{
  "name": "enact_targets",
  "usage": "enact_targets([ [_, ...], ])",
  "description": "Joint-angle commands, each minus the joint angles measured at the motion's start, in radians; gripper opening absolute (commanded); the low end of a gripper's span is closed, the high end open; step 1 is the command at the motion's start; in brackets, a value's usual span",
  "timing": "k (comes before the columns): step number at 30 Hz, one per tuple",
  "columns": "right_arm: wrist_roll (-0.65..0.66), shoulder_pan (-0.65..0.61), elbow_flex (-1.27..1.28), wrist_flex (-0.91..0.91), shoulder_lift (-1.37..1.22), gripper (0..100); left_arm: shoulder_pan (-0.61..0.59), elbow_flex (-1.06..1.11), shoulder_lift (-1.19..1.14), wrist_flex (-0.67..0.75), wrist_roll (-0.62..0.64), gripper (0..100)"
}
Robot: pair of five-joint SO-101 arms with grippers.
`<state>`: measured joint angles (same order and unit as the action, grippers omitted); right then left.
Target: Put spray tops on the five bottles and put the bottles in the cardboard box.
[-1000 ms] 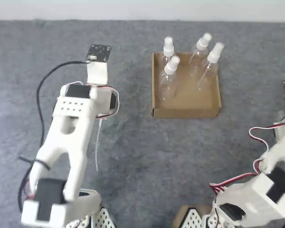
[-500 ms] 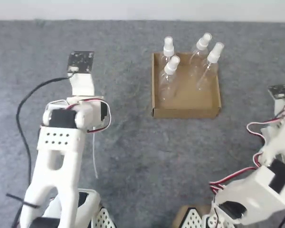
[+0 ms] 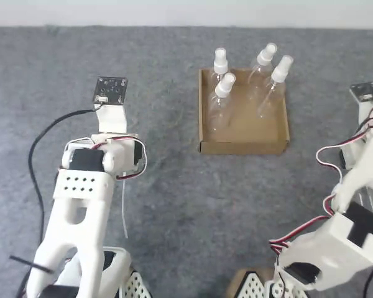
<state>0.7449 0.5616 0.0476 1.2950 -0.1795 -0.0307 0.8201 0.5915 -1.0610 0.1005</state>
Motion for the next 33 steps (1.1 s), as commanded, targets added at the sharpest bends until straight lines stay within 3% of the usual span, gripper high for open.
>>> enact_targets([
  [1,0.034,0.025,-0.058,0.002,0.013,24.3,-0.002,-0.005,0.037,0.025,-0.009,3],
  [21,0.106,0.079,-0.189,0.031,-0.228,24.0,0.000,-0.005,0.032,0.023,-0.008,3],
  [29,0.106,0.077,-0.187,0.059,-0.228,0.2,-0.006,-0.007,0.038,0.025,-0.006,3],
  [33,0.097,0.071,-0.198,0.071,-0.205,0.5,-0.006,-0.007,0.038,0.025,-0.006,3],
])
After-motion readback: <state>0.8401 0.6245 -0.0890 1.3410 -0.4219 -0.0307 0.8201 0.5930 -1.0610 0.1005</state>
